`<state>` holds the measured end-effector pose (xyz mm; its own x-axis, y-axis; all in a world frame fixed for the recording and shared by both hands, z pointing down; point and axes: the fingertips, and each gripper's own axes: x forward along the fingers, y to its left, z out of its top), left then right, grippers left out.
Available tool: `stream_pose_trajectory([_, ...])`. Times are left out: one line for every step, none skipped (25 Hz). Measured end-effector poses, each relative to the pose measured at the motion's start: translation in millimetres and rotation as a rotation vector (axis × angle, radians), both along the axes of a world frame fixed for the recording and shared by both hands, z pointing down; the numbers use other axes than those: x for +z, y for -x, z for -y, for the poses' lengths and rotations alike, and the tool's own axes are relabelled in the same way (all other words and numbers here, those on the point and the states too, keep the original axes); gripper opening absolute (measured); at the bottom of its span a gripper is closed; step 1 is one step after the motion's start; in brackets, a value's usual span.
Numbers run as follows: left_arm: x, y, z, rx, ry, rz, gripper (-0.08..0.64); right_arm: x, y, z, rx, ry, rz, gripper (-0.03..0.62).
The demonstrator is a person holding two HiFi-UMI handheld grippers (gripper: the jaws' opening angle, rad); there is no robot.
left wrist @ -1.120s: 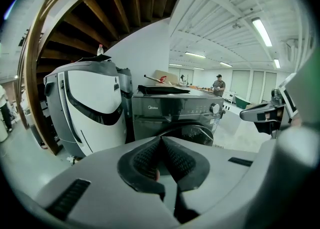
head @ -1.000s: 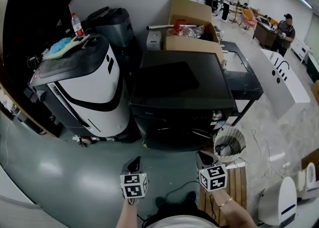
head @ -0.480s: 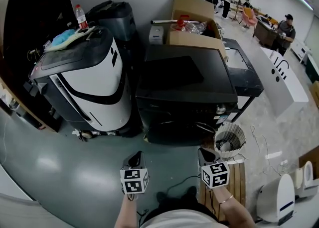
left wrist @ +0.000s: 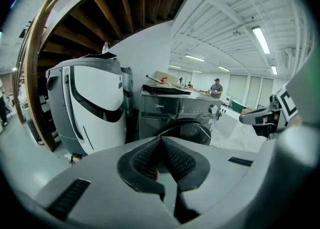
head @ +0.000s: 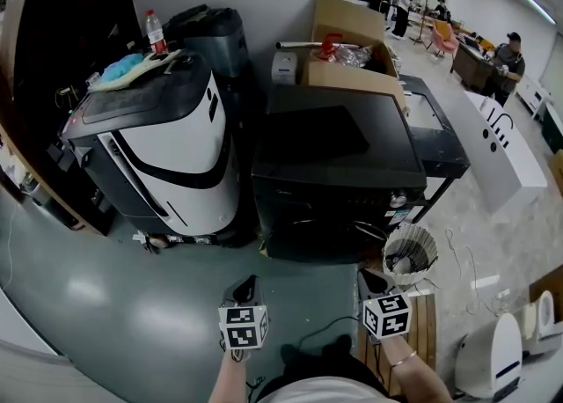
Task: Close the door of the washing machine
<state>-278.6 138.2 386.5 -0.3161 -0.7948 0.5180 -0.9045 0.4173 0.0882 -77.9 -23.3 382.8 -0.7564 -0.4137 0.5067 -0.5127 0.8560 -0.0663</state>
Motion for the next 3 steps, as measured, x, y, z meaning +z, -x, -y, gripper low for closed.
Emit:
stream_pose_trajectory([0.8,-0.5,-2.0,0.002,0.004,-0.003,0.023,0.0,-0.5,-1.0,0.001,0.002,-0.003,0.005])
stream_pose_trajectory([1.3,-0.7,-3.8,0.004,0.007,-0.006,0.023,-0.2,-0.5,-1.9,0.001,0.003,-0.006,0.005])
stream_pose_trajectory([1.7,-0.6,-5.5,0.006,0.011,-0.009,0.023,-0.5,-0.1,-2.7,0.001,0.004,-0.009,0.005])
